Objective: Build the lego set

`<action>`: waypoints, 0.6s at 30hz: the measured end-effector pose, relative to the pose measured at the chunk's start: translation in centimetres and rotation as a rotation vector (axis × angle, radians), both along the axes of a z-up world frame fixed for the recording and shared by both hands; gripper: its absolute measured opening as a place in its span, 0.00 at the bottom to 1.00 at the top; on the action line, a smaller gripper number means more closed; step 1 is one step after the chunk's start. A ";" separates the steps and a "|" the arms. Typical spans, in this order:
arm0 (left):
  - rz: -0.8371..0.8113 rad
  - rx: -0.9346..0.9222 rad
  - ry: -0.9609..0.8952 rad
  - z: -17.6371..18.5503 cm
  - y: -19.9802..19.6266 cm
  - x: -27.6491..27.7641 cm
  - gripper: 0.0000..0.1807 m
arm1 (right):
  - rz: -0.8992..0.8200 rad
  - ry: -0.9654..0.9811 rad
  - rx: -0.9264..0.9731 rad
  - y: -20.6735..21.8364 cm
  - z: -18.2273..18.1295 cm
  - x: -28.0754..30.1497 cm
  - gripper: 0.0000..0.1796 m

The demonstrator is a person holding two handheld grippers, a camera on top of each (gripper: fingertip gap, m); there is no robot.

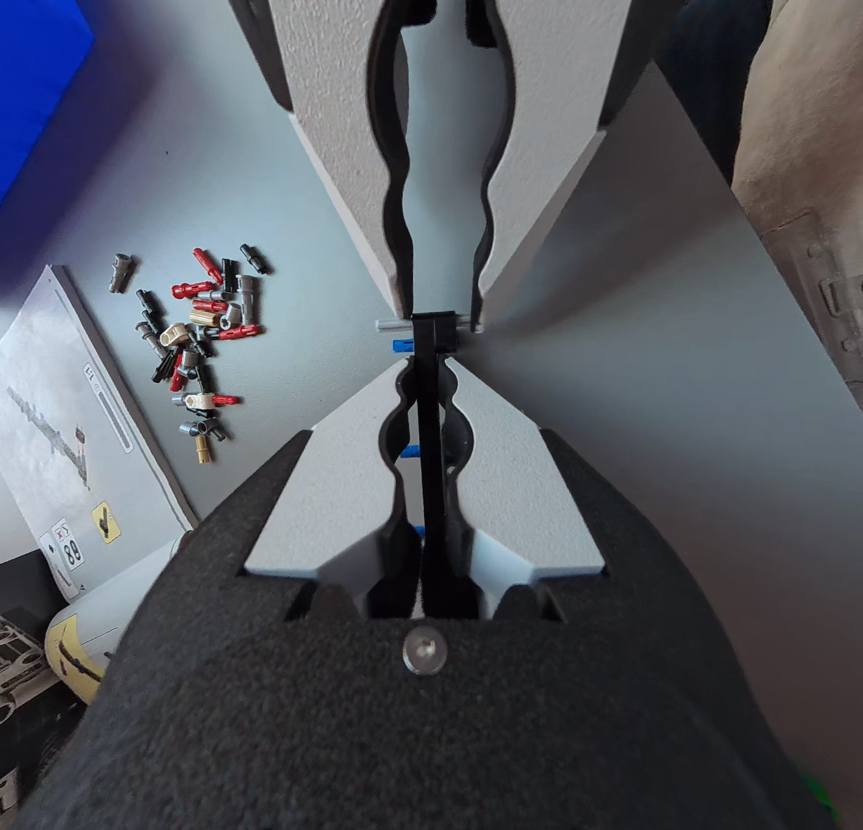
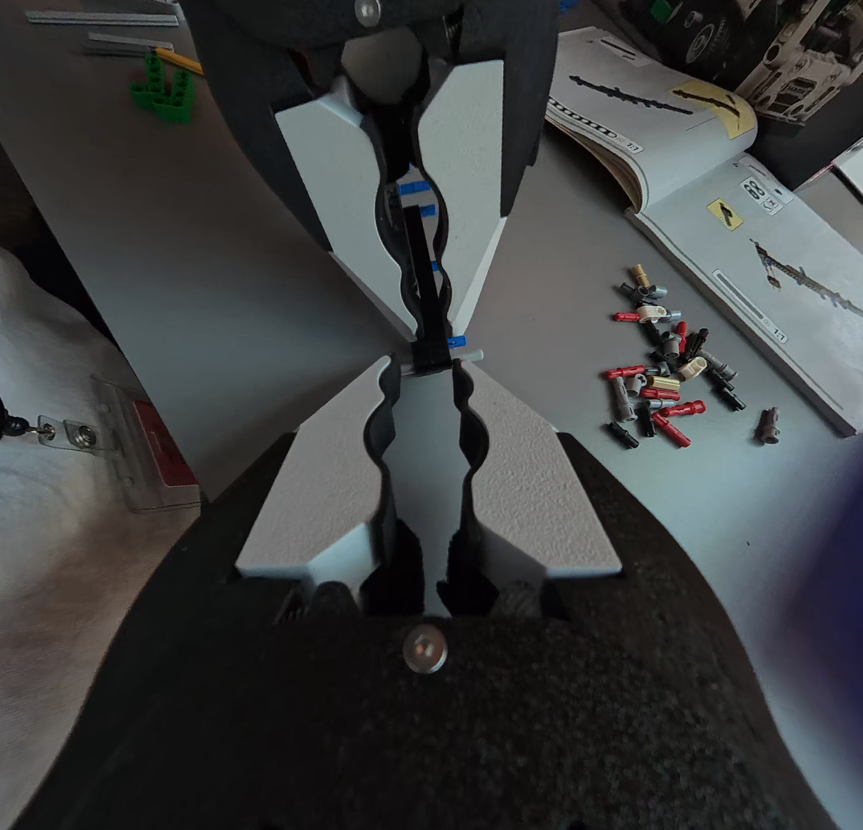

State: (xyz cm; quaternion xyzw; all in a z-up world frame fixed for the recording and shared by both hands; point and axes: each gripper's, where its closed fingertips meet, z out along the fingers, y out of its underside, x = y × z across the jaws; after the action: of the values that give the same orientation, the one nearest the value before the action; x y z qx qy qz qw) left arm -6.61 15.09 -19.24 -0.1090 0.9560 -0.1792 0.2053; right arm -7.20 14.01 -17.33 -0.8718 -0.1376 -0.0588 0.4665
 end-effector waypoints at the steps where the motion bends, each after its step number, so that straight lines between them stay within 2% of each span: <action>1: 0.000 -0.001 0.002 0.0 0.0 0.0 0.03 | 0.000 -0.032 0.002 0.0 -0.1 0.0 0.11; 5: -0.002 -0.008 0.008 0.0 0.0 0.0 0.03 | -0.001 -0.071 0.011 0.0 -0.1 0.0 0.11; 10: 0.000 0.039 -0.023 0.0 0.7 0.2 0.04 | 0.015 -0.052 0.007 -0.1 -0.1 -0.1 0.16; 13: 0.017 0.089 -0.024 0.3 2.1 0.0 0.04 | 0.011 0.084 0.081 -0.5 1.5 0.3 0.19; 16: 0.002 0.044 -0.011 1.5 1.9 -1.0 0.04 | 0.055 0.248 -0.030 -1.3 0.4 0.8 0.23; 18: 0.005 0.024 -0.015 2.3 2.0 -1.3 0.03 | 0.057 0.216 -0.089 -1.0 -0.4 1.4 0.24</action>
State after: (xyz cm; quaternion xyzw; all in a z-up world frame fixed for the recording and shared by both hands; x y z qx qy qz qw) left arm -7.91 17.09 -16.98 -0.1076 0.9562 -0.1681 0.2143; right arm -5.79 13.04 -17.70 -0.8886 -0.1135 0.0547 0.4409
